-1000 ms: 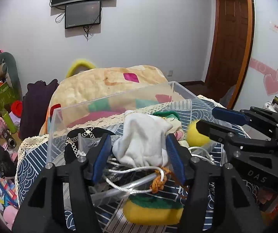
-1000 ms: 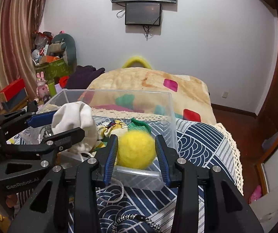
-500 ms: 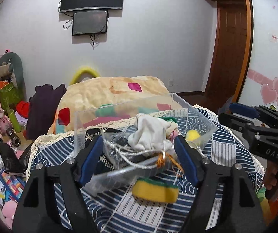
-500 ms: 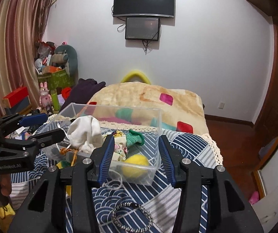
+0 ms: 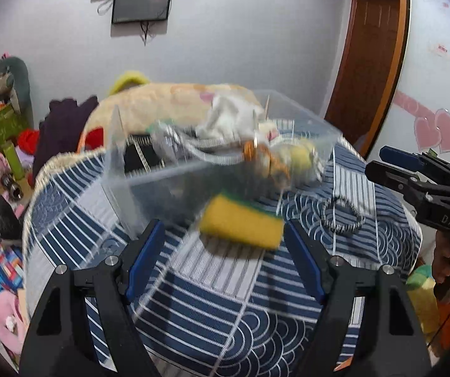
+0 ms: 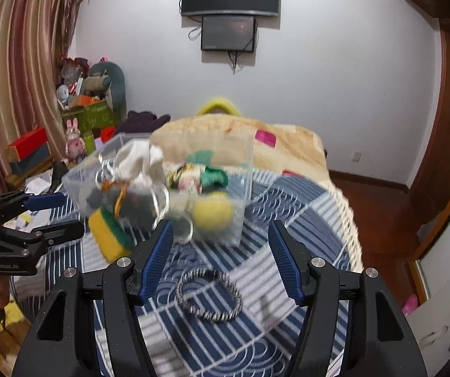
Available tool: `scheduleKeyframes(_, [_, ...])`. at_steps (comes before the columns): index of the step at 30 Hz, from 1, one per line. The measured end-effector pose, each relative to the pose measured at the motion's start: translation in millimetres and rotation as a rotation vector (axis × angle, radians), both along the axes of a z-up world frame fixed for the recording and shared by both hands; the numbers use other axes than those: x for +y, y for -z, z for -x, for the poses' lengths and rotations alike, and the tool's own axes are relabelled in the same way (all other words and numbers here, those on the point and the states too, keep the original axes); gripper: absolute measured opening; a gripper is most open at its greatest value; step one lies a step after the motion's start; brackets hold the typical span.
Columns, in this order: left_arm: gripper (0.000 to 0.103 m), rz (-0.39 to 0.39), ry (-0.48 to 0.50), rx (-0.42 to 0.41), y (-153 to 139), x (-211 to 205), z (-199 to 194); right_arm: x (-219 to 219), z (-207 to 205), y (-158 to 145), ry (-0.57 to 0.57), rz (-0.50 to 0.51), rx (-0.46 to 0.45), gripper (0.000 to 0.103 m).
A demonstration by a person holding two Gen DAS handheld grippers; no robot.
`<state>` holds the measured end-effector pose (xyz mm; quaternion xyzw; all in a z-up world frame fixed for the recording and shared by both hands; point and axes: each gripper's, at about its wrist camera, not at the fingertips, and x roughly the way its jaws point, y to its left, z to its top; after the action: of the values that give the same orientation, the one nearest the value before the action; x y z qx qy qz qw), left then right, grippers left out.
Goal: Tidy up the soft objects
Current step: 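Grasp the braided bracelet with the right tool while the left tool grasps the yellow sponge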
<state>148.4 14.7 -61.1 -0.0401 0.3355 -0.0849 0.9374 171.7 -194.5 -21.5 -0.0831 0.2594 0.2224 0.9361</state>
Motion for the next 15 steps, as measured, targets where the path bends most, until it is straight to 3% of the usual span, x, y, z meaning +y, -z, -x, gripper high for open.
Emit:
scheduleKeyframes(8, [0.078,0.045,0.014,0.064,23,-11,-3,4,5,34,-0.022,0.031,0.094,0.059])
scheduleKeyframes(15, [0.078,0.058,0.019,0.06,25,-23,-15,5,-2,56,-0.028,0.036,0.18,0.06])
